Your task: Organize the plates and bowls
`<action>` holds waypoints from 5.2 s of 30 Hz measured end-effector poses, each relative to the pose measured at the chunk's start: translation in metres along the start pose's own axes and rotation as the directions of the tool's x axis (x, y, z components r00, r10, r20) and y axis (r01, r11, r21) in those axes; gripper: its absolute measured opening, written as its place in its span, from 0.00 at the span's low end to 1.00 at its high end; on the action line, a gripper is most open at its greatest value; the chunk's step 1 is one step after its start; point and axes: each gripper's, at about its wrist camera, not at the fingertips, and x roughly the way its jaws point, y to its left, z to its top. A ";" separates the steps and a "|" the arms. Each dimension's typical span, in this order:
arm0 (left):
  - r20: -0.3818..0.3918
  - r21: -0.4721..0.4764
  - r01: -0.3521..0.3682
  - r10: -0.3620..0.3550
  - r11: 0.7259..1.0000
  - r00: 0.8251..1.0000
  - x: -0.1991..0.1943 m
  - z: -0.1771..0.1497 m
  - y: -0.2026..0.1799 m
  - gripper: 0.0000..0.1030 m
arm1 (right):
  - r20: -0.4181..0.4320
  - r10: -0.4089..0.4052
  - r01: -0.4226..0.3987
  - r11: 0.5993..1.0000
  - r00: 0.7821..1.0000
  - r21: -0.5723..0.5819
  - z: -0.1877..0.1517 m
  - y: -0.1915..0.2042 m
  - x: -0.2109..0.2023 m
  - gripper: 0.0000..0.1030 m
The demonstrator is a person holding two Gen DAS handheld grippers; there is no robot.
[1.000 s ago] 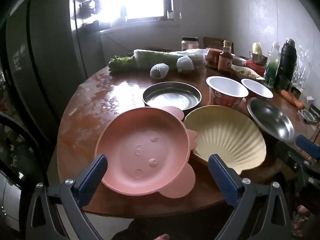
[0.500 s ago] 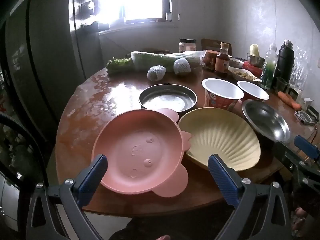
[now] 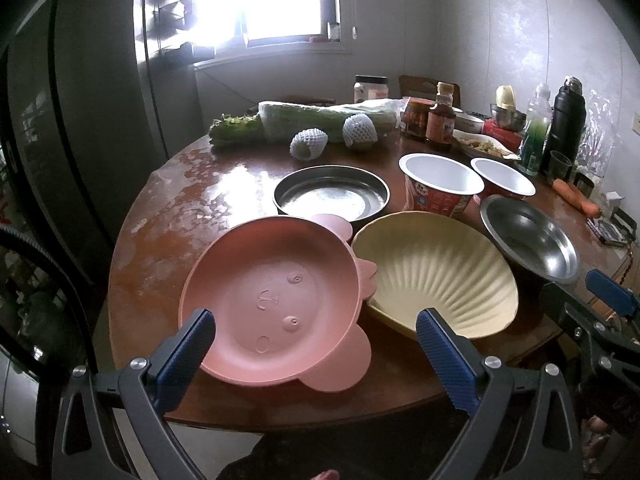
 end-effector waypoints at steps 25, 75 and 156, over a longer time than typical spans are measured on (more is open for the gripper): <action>0.001 0.008 -0.001 0.001 1.000 1.000 0.001 -0.001 0.000 0.98 | -0.003 -0.012 0.012 1.000 1.000 -0.003 -0.002 -0.001 0.000 0.83; -0.107 -0.173 -0.023 0.005 0.985 0.994 0.032 -0.007 0.102 0.98 | -0.180 0.208 -0.259 0.904 0.961 -0.341 0.057 0.126 0.104 0.83; 0.044 -0.134 0.019 -0.013 0.991 0.999 0.022 0.067 0.109 0.54 | -0.079 0.225 -0.234 0.964 0.971 -0.128 0.078 0.107 0.064 0.43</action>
